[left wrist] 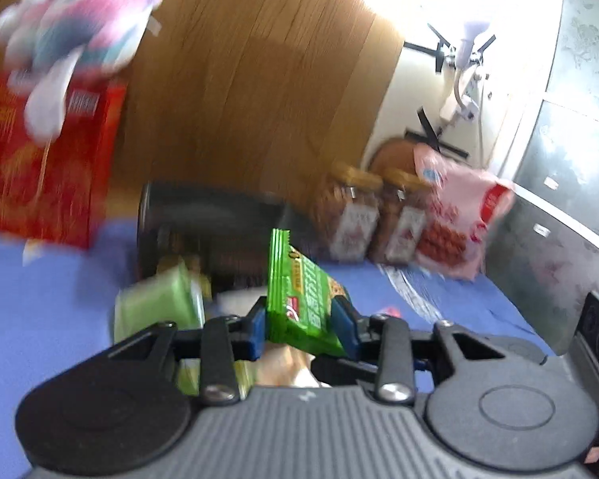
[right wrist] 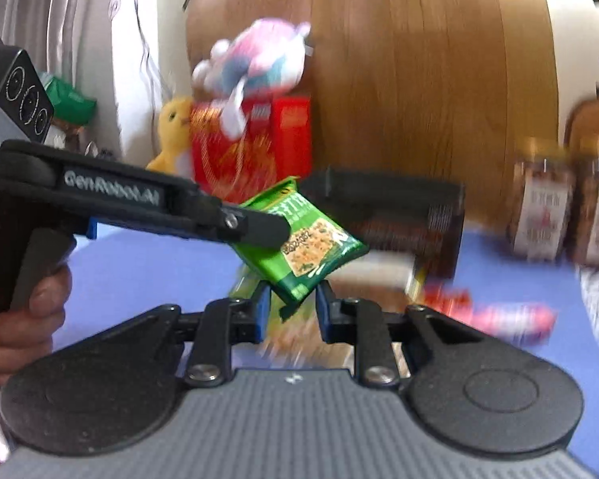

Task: Organize snacks
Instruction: 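Grasp the green cracker packet with the left tool and lift it, then drop the green cracker packet into the black tin box, then grasp the light green pastry packet with the left tool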

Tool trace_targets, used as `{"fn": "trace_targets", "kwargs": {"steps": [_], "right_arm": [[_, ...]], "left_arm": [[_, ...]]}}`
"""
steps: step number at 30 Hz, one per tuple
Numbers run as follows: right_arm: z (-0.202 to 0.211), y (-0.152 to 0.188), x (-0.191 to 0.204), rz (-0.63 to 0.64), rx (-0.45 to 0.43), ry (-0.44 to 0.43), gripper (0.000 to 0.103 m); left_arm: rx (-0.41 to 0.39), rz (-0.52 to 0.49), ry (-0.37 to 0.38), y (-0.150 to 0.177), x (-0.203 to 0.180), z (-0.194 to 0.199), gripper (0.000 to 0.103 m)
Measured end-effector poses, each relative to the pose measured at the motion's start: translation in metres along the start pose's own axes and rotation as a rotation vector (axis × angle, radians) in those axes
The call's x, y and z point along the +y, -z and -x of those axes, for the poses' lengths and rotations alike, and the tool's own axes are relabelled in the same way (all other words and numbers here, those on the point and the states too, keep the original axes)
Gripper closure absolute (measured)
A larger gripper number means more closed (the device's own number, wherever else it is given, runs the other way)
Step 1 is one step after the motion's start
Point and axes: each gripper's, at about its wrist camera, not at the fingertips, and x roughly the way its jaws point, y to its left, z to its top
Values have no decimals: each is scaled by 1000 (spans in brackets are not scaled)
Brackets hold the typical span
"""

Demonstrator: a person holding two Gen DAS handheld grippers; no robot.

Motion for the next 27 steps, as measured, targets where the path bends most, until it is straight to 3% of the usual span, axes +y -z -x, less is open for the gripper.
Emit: {"fn": "trace_targets", "kwargs": {"steps": [6,10,13,15,19,21,25,27], "right_arm": [[-67,-39,-61,-18,-23,82,75],[-101,-46,-88,-75,10,123,73],[-84,-41,-100,-149,-4,82,73],[-71,-37,-104,-214,16,5,73],[-74,-22,-80,-226,110,-132,70],[-80,-19,-60,-171,145,-159,68],[-96,-18,-33,-141,174,-174,58],[-109,-15,-30,-171,201,-182,65]], "left_arm": [[-66,-19,-73,-57,20,-73,70],[3,66,-107,-74,48,-119,69],[-24,68,-111,-65,60,-104,60],[-39,82,-135,-56,72,-85,51],[-8,240,-152,-26,108,-53,46],[27,323,-154,-12,124,-48,41],[79,463,-138,13,146,-47,18],[121,491,-110,21,148,-58,20]]}}
